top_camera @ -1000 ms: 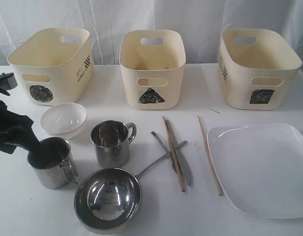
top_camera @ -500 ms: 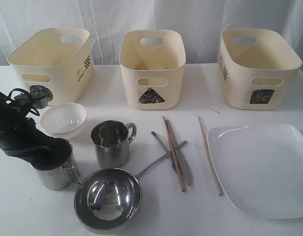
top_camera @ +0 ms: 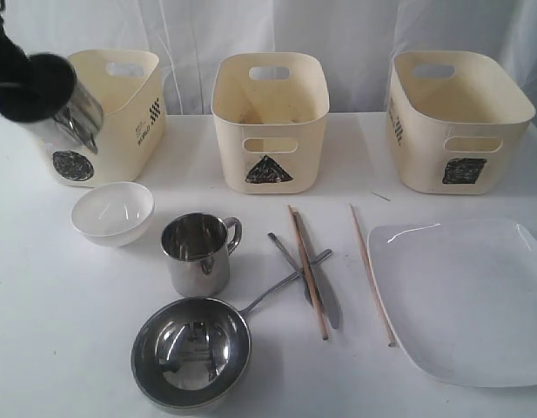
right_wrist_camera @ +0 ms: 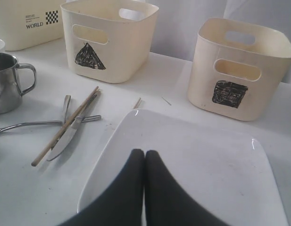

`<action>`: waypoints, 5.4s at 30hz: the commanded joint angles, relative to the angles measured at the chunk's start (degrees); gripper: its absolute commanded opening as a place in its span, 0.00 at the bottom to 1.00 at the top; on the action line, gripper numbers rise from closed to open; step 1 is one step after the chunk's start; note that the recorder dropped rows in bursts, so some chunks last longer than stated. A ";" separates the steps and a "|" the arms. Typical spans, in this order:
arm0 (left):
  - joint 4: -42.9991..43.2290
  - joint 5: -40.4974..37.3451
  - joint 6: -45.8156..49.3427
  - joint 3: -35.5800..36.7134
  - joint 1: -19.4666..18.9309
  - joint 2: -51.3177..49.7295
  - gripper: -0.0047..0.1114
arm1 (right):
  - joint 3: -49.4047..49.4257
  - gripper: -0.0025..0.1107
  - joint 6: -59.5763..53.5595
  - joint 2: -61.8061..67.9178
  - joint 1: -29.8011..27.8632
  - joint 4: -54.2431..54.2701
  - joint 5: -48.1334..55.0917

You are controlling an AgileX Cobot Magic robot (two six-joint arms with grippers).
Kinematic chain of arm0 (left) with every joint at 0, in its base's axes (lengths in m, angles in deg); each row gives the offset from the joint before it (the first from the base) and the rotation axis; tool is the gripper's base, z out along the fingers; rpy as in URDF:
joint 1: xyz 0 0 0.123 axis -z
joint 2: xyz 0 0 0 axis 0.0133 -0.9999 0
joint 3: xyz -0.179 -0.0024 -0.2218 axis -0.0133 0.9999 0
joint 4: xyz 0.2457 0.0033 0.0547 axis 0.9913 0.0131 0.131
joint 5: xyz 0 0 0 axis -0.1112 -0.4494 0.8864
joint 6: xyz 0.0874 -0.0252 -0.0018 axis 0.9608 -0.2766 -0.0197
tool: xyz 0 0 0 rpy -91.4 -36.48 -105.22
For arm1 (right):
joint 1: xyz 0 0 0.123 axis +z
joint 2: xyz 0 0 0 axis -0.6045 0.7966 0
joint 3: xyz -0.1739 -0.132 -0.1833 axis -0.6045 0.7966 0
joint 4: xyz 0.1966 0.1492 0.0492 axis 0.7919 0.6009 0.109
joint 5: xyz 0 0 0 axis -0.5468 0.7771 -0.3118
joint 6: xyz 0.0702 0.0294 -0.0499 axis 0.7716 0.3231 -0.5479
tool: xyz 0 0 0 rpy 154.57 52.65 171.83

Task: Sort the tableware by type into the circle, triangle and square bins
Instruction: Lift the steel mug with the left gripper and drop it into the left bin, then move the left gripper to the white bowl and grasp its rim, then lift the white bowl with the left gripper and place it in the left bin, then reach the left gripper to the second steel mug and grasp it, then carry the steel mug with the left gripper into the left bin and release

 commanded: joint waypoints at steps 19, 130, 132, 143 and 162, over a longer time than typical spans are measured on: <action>-12.30 15.18 1.90 -27.96 -4.46 -28.86 0.41 | 0.40 0.02 0.21 -0.37 0.12 0.12 -0.42; -25.13 14.24 16.88 13.63 12.14 -8.34 0.51 | 0.40 0.02 1.24 -0.37 0.12 0.12 -0.42; -25.13 13.76 16.88 13.63 12.14 -9.43 0.51 | 0.40 0.02 1.24 -0.37 0.12 0.12 -0.42; -25.97 6.01 18.32 13.63 13.17 -10.36 0.51 | 0.40 0.02 1.24 -0.37 0.12 0.12 -0.42; -28.08 12.12 19.81 13.26 13.17 -19.82 0.23 | 0.40 0.02 1.24 -0.37 0.12 0.12 -0.42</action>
